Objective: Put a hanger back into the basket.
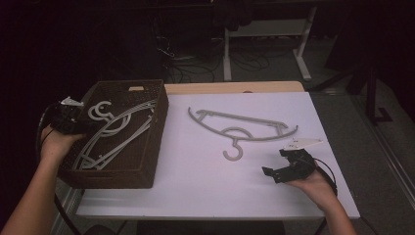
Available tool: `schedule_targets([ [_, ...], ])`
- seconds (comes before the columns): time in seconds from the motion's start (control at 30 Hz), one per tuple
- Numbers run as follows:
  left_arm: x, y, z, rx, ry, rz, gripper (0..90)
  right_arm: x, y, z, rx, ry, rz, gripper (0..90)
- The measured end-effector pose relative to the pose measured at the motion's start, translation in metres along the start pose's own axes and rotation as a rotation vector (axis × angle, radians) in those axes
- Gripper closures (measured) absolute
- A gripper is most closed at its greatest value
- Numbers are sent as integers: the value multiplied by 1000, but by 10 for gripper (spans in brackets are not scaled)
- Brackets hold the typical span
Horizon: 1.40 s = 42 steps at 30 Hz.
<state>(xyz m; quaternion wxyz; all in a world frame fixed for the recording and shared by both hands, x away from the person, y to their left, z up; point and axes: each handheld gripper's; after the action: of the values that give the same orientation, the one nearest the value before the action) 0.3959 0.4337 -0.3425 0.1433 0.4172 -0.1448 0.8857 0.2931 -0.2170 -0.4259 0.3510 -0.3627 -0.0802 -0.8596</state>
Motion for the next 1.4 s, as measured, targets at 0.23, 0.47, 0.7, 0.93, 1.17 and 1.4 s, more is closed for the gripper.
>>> schedule_targets([
  [0.23, 11, 16, 14, 11, 97, -92, 427, 0, 0, 0, 4, 0, 2, 48],
  [0.47, 22, 50, 35, -27, 186, -212, 319, 0, -1, 0, 3, -1, 3, 49],
  [0.7, 29, 94, 56, -64, 253, -312, 192, -1, -1, 1, 4, -4, 6, 50],
  [0.93, 29, 138, 73, -103, 294, -418, 133, -1, 0, 2, 4, -4, 10, 54],
  [1.17, 23, 185, 76, -136, 322, -507, 69, -2, 1, 2, 0, -9, 13, 56],
  [1.4, 9, 232, 69, -197, 347, -595, 0, -4, 4, 7, -10, -18, 10, 58],
])
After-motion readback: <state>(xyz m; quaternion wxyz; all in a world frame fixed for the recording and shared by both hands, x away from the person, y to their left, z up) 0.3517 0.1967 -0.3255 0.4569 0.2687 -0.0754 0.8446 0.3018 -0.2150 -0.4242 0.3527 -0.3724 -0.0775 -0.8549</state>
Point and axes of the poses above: each handheld gripper's, and its own axes: x roughly backward along the jaws, z roughly out of its top, y roughly to its right, and after that the axes turned 2 degrees about -y, right-handed
